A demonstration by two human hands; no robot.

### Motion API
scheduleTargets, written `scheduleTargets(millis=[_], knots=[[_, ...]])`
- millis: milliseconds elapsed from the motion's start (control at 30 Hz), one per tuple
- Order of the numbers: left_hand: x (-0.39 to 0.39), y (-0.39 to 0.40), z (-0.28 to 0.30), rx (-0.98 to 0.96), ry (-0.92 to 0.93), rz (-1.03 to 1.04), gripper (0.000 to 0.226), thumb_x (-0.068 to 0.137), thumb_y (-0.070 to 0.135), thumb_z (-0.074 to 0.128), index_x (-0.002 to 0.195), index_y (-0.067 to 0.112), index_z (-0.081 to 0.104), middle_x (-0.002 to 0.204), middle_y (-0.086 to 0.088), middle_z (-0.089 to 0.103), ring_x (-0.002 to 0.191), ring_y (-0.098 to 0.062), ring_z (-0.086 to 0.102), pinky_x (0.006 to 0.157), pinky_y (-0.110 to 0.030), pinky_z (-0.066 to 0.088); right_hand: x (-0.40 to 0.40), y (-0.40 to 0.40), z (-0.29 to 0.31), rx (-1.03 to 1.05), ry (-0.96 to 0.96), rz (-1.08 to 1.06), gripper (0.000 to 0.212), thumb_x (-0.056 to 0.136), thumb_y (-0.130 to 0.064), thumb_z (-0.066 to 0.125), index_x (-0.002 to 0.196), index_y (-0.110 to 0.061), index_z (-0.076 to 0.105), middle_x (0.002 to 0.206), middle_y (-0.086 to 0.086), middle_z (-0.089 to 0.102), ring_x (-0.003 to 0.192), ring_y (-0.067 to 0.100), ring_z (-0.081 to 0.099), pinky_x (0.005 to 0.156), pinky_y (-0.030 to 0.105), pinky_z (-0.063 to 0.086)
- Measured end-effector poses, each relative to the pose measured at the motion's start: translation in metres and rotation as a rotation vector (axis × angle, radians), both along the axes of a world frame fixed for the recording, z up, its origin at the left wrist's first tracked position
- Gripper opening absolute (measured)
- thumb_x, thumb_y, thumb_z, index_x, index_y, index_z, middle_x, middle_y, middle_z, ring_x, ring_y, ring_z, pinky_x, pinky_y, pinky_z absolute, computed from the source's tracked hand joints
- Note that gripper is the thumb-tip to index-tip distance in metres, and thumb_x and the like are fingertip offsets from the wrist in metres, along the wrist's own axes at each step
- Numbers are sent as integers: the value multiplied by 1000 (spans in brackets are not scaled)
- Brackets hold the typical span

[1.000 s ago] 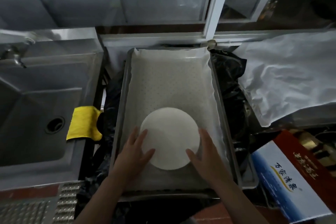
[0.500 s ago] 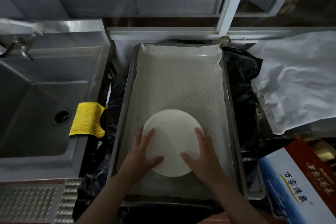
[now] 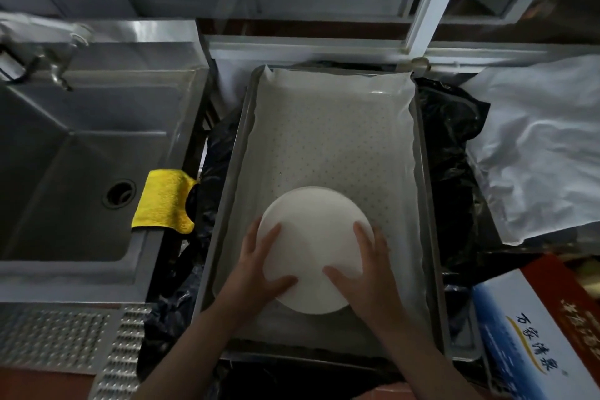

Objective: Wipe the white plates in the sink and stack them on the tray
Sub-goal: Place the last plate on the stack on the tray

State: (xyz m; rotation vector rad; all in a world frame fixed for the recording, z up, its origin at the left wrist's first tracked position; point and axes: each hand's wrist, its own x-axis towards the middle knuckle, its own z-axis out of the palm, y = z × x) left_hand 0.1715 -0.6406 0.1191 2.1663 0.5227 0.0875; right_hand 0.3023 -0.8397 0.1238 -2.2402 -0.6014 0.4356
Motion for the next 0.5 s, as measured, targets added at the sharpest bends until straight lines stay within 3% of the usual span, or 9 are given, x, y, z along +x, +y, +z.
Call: scheduleTargets(millis=[133,233,367,500], knots=[[-7,-1,9,19,-76,57,94,68,62,70,150,40,28,159,15,5,135,9,15,104,-24,31,1,4,11,32,-30,43,98,77,-49,77,154,-33,17,158,-11,7,144,15,20,106,33,38],[-16,1,17,39,-86,93,95,68,65,68,150,40,28,160,16,5,135,10,15,104,-20,30,0,12,19,38,-53,84,99,77,-48,77,154,-32,16,158,-12,7,142,15,22,103,30,37],[-33,9,20,67,-94,133,96,67,64,68,150,37,28,158,18,2,138,9,12,106,-22,28,-8,25,23,64,-49,131,100,76,-49,78,153,-35,15,155,-16,8,141,16,24,105,38,42],[-59,13,28,64,-96,188,95,65,64,66,148,42,26,159,18,0,130,31,1,98,0,22,-24,39,27,71,-79,171,100,74,-45,81,153,-33,21,155,-9,13,139,19,30,102,34,41]])
